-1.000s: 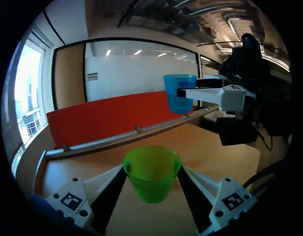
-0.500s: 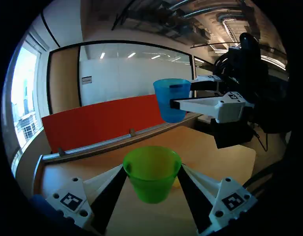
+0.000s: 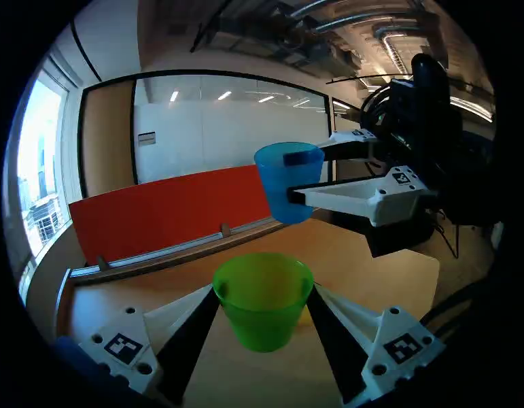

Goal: Pour water

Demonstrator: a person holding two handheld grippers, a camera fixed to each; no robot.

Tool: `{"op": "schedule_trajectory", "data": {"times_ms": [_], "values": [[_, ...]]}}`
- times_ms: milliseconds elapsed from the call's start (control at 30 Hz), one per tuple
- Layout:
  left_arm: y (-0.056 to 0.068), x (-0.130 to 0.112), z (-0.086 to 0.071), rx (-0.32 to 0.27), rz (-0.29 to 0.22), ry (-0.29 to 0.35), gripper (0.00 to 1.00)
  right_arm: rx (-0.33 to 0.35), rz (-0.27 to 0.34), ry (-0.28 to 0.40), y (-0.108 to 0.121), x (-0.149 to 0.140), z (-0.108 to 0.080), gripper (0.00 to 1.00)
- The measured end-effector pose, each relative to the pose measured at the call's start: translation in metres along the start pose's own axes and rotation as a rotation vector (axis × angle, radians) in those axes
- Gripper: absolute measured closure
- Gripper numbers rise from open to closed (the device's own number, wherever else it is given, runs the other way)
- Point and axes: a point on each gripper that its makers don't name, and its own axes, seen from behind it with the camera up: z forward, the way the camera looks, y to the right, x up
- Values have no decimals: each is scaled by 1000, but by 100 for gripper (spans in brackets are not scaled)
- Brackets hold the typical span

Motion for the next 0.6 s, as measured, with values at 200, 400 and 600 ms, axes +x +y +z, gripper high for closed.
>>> {"op": "schedule_trajectory", "data": {"times_ms": [200,400,600], "values": [[-2,2,5,-8,-4,2,13,24,-31,-3,-1,2,6,11],[-4,2,11,-14,-4,4,13,44,-78,-11,-1,3,12,11],[-5,4,16,-17,-7,6,13,55,-108,-10,0,4,16,11]]}}
